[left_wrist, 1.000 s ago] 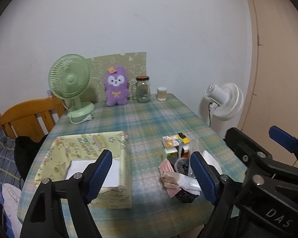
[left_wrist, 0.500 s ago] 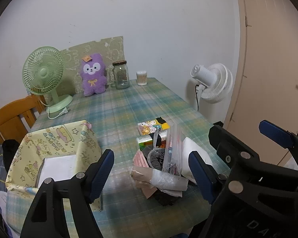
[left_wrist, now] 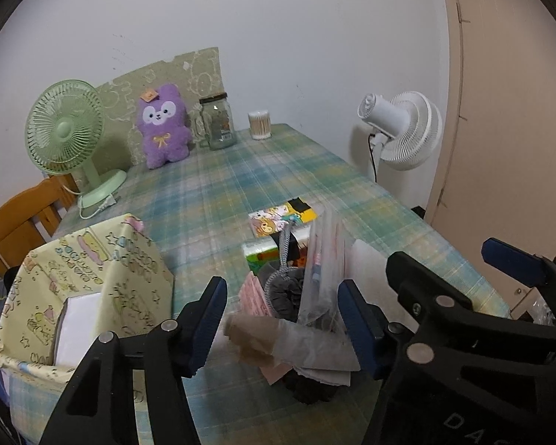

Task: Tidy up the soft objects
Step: 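Grasp the clear plastic pen bag with the left tool while the right tool grasps the white towel, then carry the clear bag and white towel in both tools over the yellow box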

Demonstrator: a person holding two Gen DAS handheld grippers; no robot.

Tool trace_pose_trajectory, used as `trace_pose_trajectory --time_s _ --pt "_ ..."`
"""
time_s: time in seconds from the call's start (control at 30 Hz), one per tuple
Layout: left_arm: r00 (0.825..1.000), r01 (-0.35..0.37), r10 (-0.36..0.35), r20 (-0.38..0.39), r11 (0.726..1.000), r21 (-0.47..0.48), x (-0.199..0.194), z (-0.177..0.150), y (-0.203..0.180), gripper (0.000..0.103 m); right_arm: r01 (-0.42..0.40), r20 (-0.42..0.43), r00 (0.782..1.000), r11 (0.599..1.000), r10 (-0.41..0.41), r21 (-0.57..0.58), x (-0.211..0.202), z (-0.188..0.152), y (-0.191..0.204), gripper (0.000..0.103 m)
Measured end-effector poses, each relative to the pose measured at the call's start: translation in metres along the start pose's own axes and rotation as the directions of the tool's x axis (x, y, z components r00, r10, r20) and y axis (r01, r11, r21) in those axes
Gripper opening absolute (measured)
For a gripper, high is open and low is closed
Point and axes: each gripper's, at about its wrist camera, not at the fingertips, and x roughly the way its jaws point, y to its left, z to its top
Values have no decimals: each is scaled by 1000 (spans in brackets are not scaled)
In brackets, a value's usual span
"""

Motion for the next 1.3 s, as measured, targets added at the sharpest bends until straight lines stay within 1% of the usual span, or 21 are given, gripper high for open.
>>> trace_pose_trajectory --time_s 0.1,0.2,0.27,0.3,0.37,0.43,0.53,0.7,0.77,0.83,0.9,0.97,1.0,1.03,1.07,1.1,1.13,1.17,1.2,1.3 --pt "1000 4 -4 -20 1000 0 9 0 0 62 2 -25 1000 1000 -2 13 10 -1 -3 91" --pt "999 9 -8 -40 1000 8 17 -2 -2 56 3 -49 999 1000 -2 21 21 -4 -4 91" --pt "999 11 -10 -49 1000 18 21 -4 -4 48 1 -65 998 1000 1 30 27 -5 -4 91" --pt "998 14 -13 -54 1000 21 23 -5 -5 46 -1 -73 997 999 4 36 31 -6 -4 91" --pt "997 20 -18 -72 999 25 28 -7 -7 37 -3 -93 996 999 7 43 38 -8 -4 91" --pt "996 15 -13 -84 999 29 32 -10 -8 35 -7 -115 993 999 13 52 46 -11 -3 91" --pt "997 -12 16 -71 999 51 34 -12 -10 34 -23 -131 991 997 32 75 54 -12 -5 91" --pt "997 -30 34 -65 997 74 39 -13 -12 33 -12 -151 988 996 25 88 63 -14 -7 90" --pt "997 -36 42 -64 996 85 40 -14 -12 32 -13 -165 986 996 27 87 68 -15 -6 85" --pt "997 -42 48 -63 995 94 41 -14 -14 32 -31 -174 984 995 48 99 71 -15 -6 78" --pt "997 -33 39 -66 995 91 41 -13 -14 32 -34 -171 984 994 51 100 71 -15 -5 72" --pt "997 -23 28 -69 996 83 42 -12 -13 32 -44 -169 984 994 61 103 72 -14 -5 60" --pt "997 -19 25 -70 997 80 42 -12 -12 31 -42 -164 985 994 58 100 71 -14 -4 57" --pt "997 -15 20 -70 997 75 42 -12 -11 30 -41 -162 985 995 56 94 71 -13 -2 50" --pt "997 -10 15 -71 998 68 42 -11 -10 28 -41 -160 986 995 55 87 70 -12 -2 36" --pt "997 -10 15 -69 998 66 41 -11 -9 27 -24 -156 987 998 33 63 69 -10 1 25" --pt "997 -13 18 -70 997 71 41 -11 -10 25 -5 -149 989 999 11 45 68 -10 3 16" --pt "998 -7 12 -69 998 70 41 -11 -10 12 -5 -147 989 999 10 36 67 -9 3 16" --pt "997 15 -10 -77 998 63 41 -10 -10 9 -20 -152 988 999 26 44 67 -9 2 15" --pt "997 19 -14 -75 998 56 39 -10 -10 8 -20 -145 989 999 26 45 65 -8 2 14"
